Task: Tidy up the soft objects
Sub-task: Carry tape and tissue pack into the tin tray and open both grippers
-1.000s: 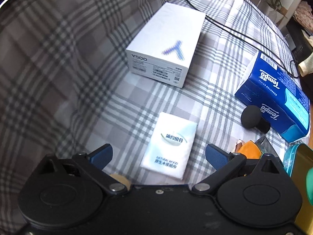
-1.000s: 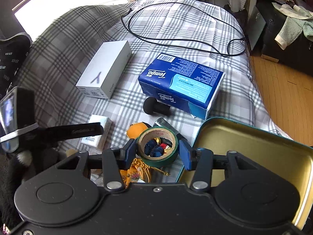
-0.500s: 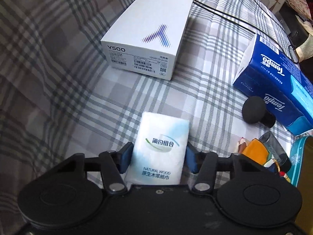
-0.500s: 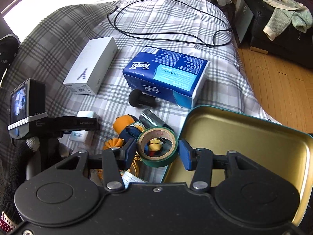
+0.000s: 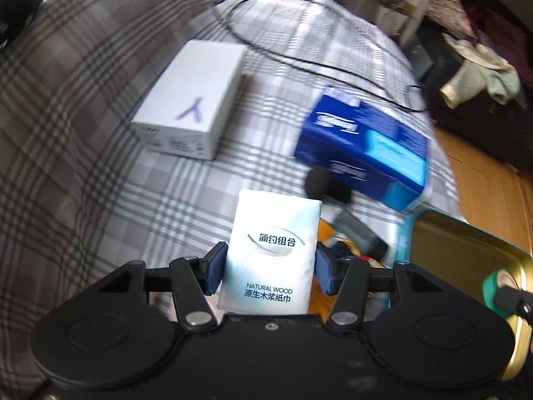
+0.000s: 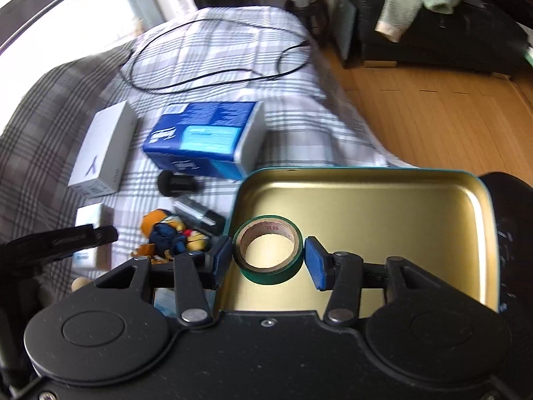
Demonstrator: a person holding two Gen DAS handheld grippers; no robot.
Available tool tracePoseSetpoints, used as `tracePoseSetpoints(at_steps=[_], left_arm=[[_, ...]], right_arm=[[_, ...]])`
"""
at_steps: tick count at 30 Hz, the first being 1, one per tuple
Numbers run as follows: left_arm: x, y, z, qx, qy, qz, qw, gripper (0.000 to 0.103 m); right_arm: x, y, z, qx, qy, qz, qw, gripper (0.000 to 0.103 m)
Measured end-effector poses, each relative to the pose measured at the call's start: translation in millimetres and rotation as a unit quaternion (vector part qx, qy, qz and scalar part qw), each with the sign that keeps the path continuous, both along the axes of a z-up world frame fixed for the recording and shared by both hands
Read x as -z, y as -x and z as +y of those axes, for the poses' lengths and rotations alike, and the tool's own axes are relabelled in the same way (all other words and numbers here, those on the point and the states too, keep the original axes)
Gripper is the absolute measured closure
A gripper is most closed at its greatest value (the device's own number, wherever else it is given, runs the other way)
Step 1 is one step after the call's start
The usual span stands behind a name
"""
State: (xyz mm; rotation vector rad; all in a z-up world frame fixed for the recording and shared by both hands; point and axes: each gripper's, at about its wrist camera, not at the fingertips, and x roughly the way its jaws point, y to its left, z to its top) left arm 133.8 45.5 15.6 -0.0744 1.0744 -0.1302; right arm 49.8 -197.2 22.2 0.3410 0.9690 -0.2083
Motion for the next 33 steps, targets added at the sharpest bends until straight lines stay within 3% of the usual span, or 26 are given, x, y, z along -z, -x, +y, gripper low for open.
tracePoseSetpoints(at_steps=[5,14,25,27,30,33], left_arm=[[-15.6,27.6,-40.4,0.061,0.018,-0.008,0.9979,0.053],[-25.6,63.0,-93.4,0.13,0.039,0.0,0.9908,0.054],[-19.1,79.1,-129.9,0.176,0.028,0.0,0.984,0.053],[-15.9,79.8,-132.1,0.18,0.023,-0.001,0.9834,0.05],[-13.3,80.1,-134.4,0.182,0.014,-0.008,0.9831,0.034],[-12.2,80.8,-134.7,0.185,0.008,-0.012,0.9827,0.031]], right_arm=[[0.8,28.3,-24.4,0.059,0.01,0.005,0.998,0.055],[13.8,81.0,-53.8,0.161,0.002,0.0,0.987,0.055],[19.6,80.8,-53.3,0.17,0.008,-0.002,0.985,0.055],[21.6,80.4,-51.6,0.167,0.008,0.002,0.986,0.055],[23.1,80.1,-52.3,0.169,0.004,0.004,0.986,0.055],[23.0,80.8,-54.3,0.174,0.003,0.004,0.985,0.055]])
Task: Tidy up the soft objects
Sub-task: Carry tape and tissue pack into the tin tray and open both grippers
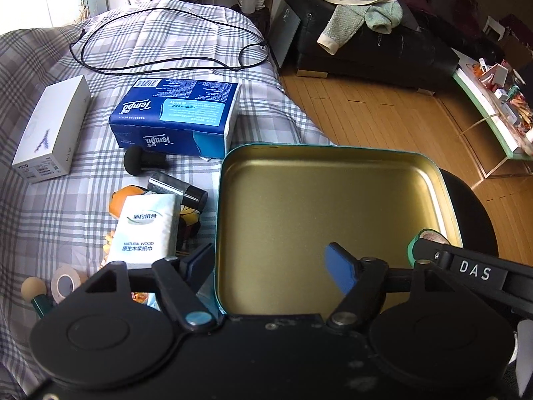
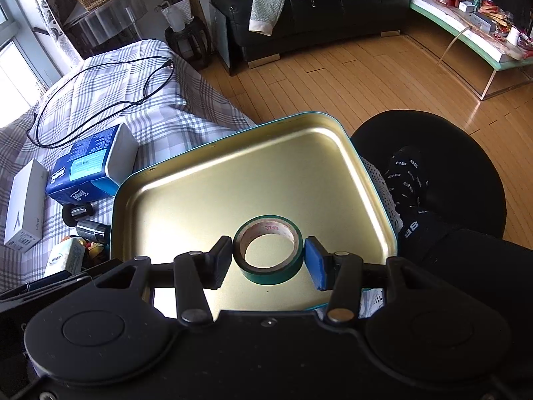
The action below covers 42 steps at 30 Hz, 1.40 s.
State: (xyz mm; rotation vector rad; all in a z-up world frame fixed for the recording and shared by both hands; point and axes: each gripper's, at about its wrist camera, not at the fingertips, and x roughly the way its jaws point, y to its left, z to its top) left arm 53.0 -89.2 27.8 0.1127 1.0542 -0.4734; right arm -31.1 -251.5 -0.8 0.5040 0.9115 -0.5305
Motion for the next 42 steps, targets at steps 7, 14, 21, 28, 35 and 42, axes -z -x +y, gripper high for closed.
tracePoseSetpoints(at_steps=[7,14,21,28,35,42], left_arm=[[2.1,-1.3,1.8,-0.001,-0.001,-0.001,1.0,0.022],[-0.5,2.0,-0.4,0.008,0.005,-0.01,0.9999,0.013],[-4.2,-1.6,5.9,-0.006,-0.001,-0.029,0.9996,0.013],[12.3,-50.2,38.6,-0.097,-0.059,-0.048,0.9923,0.004],[48.6,-81.3,54.9,-0.113,-0.051,0.024,0.9919,0.054],[36.0,-68.1,48.6,-0.105,-0.019,0.017,0.9941,0.055]], right_arm=[[0.4,-1.1,-1.1,0.004,-0.003,0.001,1.0,0.055],[1.3,-0.4,-2.1,0.008,-0.003,0.002,1.0,0.054],[1.1,0.1,-1.0,0.003,0.0,0.001,1.0,0.055],[2.1,-0.3,0.0,-0.001,0.002,0.004,1.0,0.054],[2.8,-2.3,2.5,-0.007,0.004,0.007,1.0,0.054],[0.0,-1.2,1.8,-0.005,0.005,-0.002,1.0,0.055]])
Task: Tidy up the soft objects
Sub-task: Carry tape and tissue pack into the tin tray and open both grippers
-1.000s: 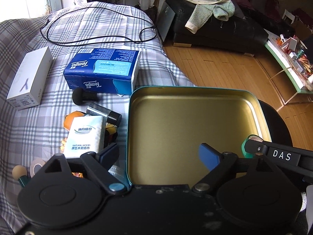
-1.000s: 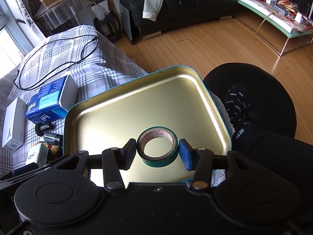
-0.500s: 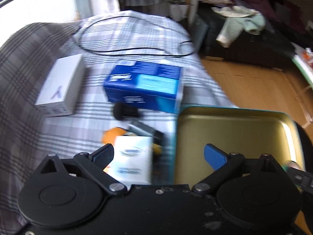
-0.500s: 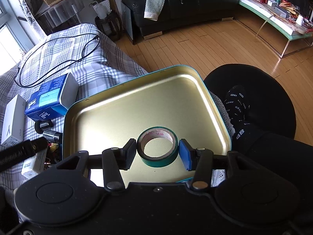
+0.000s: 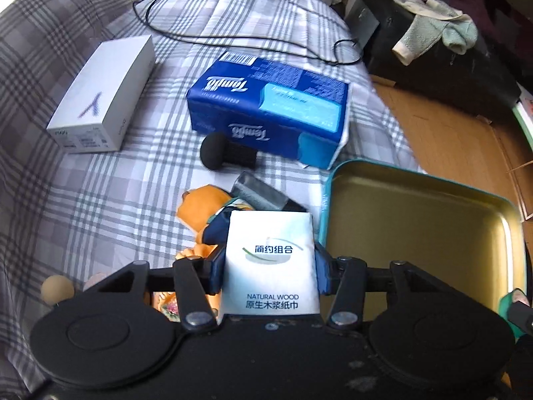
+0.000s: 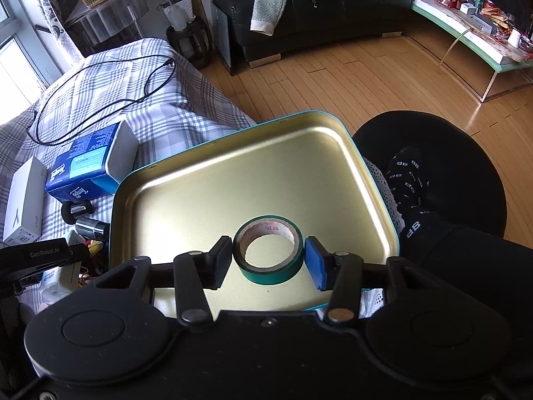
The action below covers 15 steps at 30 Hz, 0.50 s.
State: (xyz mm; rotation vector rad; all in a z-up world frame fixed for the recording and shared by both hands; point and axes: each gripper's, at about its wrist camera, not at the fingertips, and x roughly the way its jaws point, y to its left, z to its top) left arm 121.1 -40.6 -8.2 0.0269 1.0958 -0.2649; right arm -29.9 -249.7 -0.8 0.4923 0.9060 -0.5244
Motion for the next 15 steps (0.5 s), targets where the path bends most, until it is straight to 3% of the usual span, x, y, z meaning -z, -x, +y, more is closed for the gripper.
tracePoseSetpoints(at_steps=[9,15], left_arm=[[-41.1,46.5,-43.3,0.079,0.035,-0.032,0.9958,0.055],[-37.0,70.9,-73.1,0.123,0.029,-0.029,0.9916,0.055]], right_arm=[[-2.5,3.9,-8.1,0.022,-0.01,-0.012,1.0,0.055],[-3.6,8.1,-14.2,0.038,-0.018,-0.017,0.999,0.055]])
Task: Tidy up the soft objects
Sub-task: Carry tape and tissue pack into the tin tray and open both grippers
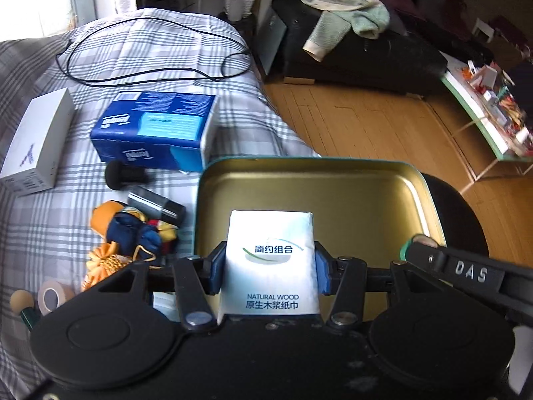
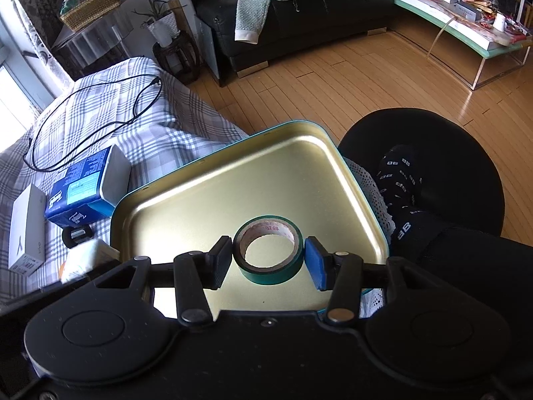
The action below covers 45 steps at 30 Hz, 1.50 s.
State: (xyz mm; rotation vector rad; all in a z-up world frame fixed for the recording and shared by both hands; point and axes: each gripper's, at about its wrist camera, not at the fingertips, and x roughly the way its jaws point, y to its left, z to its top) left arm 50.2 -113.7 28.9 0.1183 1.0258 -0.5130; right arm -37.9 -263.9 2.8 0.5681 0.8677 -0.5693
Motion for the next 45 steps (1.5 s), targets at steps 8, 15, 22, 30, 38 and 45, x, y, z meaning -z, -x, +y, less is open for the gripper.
tracePoseSetpoints(at_steps=[8,15,22,30,38,45], left_arm=[[21.3,12.0,-16.4,0.019,-0.022,0.011,0.9995,0.055],[20.8,6.7,-10.9,0.006,-0.009,0.015,0.9998,0.055],[18.0,1.9,-2.8,-0.017,0.0,0.004,0.9998,0.025],[21.9,2.2,-4.8,-0.015,-0.01,0.011,0.9998,0.018],[24.7,3.4,-6.5,-0.015,-0.027,0.025,0.9992,0.014],[18.2,5.4,-1.4,-0.024,-0.037,0.048,0.9979,0.013]], right_arm=[[1.1,0.5,-2.5,0.006,-0.002,0.001,1.0,0.055],[2.2,-0.3,-2.8,0.008,0.0,0.003,1.0,0.055],[3.1,1.6,-7.1,0.018,-0.014,-0.001,1.0,0.054],[1.4,2.1,-6.6,0.022,-0.013,-0.009,1.0,0.044],[2.9,0.7,-5.7,0.02,-0.016,-0.005,1.0,0.044],[3.8,0.9,-5.1,0.019,-0.016,-0.003,1.0,0.044]])
